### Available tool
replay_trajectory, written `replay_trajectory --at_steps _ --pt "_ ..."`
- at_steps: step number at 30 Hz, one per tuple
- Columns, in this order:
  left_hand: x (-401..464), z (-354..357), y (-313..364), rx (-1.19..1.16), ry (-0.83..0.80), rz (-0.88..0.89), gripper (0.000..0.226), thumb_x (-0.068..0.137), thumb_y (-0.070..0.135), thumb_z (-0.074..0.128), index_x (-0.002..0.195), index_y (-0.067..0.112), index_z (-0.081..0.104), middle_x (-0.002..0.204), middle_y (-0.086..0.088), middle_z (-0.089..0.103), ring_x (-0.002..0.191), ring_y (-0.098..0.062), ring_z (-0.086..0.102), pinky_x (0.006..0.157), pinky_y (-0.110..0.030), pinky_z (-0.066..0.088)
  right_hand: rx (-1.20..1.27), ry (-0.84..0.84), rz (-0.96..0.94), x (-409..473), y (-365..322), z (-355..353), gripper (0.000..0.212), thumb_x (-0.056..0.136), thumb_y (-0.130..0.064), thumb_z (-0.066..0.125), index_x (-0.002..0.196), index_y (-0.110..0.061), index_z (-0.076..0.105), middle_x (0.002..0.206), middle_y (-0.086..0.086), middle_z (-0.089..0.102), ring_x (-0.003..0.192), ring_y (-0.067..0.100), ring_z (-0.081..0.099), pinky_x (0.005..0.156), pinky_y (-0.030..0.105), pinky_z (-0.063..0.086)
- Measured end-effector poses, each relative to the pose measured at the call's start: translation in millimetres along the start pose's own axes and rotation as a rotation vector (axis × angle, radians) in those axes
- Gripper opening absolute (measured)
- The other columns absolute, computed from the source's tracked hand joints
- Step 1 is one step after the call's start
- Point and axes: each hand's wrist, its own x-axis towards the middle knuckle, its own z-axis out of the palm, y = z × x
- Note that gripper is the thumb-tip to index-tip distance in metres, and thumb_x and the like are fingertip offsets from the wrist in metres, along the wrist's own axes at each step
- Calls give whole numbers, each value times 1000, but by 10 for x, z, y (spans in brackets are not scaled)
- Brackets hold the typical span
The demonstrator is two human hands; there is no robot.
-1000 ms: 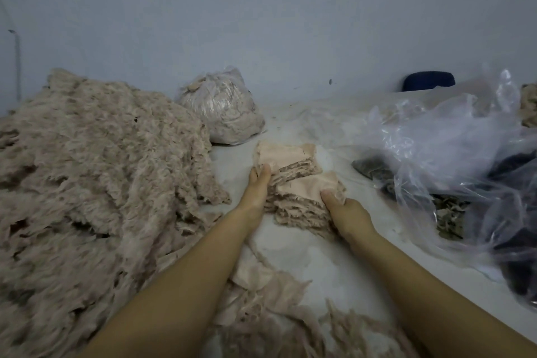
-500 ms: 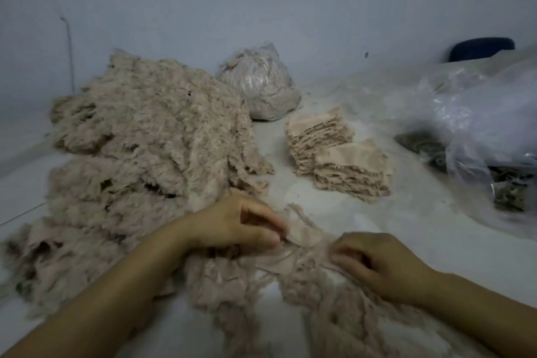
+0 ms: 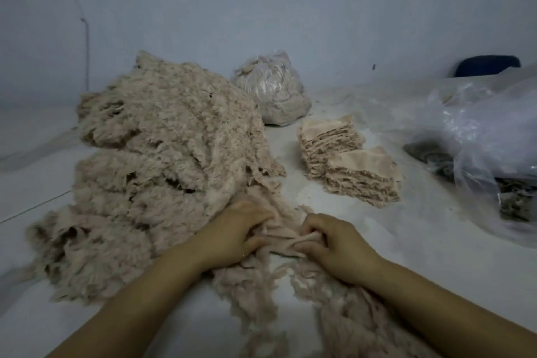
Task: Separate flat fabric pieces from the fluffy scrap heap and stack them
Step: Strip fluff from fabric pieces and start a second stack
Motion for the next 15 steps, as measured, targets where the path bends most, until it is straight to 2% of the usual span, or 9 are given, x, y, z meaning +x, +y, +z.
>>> replay_trajectory --at_steps 2,4,5,7,9,11,13,15 --pt "48 -12 -117 69 -10 -114 43 92 38 57 132 25 53 140 0 45 130 -18 39 106 -22 27 106 93 -27 -23 77 -128 30 82 -21 74 69 -26 48 68 -9 52 64 -1 47 57 12 33" --pt "102 -40 -134 9 13 -148 31 92 34 58 120 23 64 141 -2 43 130 -20 38 107 -23 28 187 63 31 -34 150 -248 30 80 -20 77 69 -25 49 63 -15 52 56 0 44 54 14 32" --pt "142 -41 -98 -2 29 -110 26 93 31 58 113 18 68 140 -2 44 131 -19 37 107 -23 27 201 16 58 -27 177 -290 28 79 -22 77 71 -25 50 63 -17 51 54 0 42 54 14 32" --pt "229 -11 8 -35 91 -21 22 96 22 53 100 8 70 125 -4 58 118 -17 46 103 -26 32 234 -76 125 19 199 -325 24 76 -33 78 81 -25 55 72 -15 50 56 -1 41 56 13 33" --pt "295 -2 153 -182 155 -27 21 97 13 46 99 4 65 104 -7 66 96 -19 55 89 -33 42 351 -76 156 75 151 -298 29 71 -44 77 85 -23 63 78 -9 55 60 -2 45 59 11 37" --pt "356 -16 236 -345 163 -70 22 99 9 41 103 2 62 102 -11 66 93 -23 59 83 -34 46 385 40 114 139 109 -232 18 79 -33 75 77 -17 66 71 -9 61 61 0 51 60 15 40" --pt "397 -29 283 -436 175 -117 23 99 11 41 101 -2 60 101 -16 65 92 -26 60 84 -37 47 436 194 125 181 93 -191 21 90 -22 64 71 -13 62 64 -9 59 60 4 51 62 21 41" --pt "444 -3 343 -409 216 -158 23 99 15 43 93 -2 57 92 -17 65 87 -29 60 80 -40 46 583 257 167 184 82 -187 36 93 -39 55 70 -12 58 65 -5 57 63 8 52 64 29 42"
